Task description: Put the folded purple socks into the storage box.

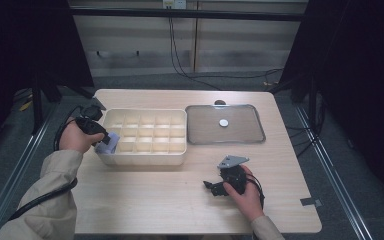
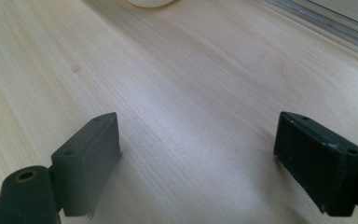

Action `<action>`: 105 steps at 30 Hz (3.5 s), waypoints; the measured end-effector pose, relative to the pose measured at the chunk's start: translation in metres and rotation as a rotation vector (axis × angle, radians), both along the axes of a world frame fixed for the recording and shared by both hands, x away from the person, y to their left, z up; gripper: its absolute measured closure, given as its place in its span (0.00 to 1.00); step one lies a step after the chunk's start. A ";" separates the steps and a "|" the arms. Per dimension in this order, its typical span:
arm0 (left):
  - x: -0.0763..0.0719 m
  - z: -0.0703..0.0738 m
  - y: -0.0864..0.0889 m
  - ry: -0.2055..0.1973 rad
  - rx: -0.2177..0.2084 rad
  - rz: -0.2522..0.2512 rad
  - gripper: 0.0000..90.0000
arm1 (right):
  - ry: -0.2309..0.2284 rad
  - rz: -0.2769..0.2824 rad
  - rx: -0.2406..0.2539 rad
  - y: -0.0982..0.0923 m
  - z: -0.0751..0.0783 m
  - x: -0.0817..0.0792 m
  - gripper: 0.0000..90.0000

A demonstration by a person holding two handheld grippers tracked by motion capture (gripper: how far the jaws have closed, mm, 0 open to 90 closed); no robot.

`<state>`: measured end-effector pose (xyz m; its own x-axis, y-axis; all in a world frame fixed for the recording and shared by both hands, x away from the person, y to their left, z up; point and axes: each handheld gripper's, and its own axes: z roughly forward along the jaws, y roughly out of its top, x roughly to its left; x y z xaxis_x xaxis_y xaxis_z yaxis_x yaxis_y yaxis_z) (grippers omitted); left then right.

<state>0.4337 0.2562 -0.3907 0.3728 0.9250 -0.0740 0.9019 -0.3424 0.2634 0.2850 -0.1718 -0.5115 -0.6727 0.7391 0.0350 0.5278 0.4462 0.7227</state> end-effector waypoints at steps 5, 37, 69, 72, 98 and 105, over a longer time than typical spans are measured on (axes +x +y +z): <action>0.003 0.007 0.000 0.009 -0.004 0.005 0.74 | 0.004 -0.002 0.000 0.000 0.000 0.000 0.15; 0.018 0.032 -0.009 0.037 -0.002 -0.023 0.94 | -0.001 0.006 -0.003 0.000 0.000 0.001 0.15; 0.022 0.000 -0.009 0.050 0.026 -0.024 1.00 | -0.008 0.012 -0.003 0.001 0.000 0.001 0.15; 0.022 -0.004 -0.008 0.059 0.034 -0.028 1.00 | -0.008 0.011 -0.004 0.001 0.000 0.001 0.15; 0.009 -0.038 -0.001 0.126 0.041 -0.024 1.00 | 0.003 0.006 -0.003 0.003 0.000 0.000 0.15; 0.007 -0.045 -0.004 0.118 0.047 -0.025 1.00 | 0.005 0.006 -0.005 0.004 0.000 0.000 0.15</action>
<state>0.4411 0.2522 -0.4357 0.3873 0.9189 -0.0753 0.9166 -0.3750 0.1386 0.2853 -0.1675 -0.5112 -0.6766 0.7355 0.0349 0.5290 0.4526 0.7178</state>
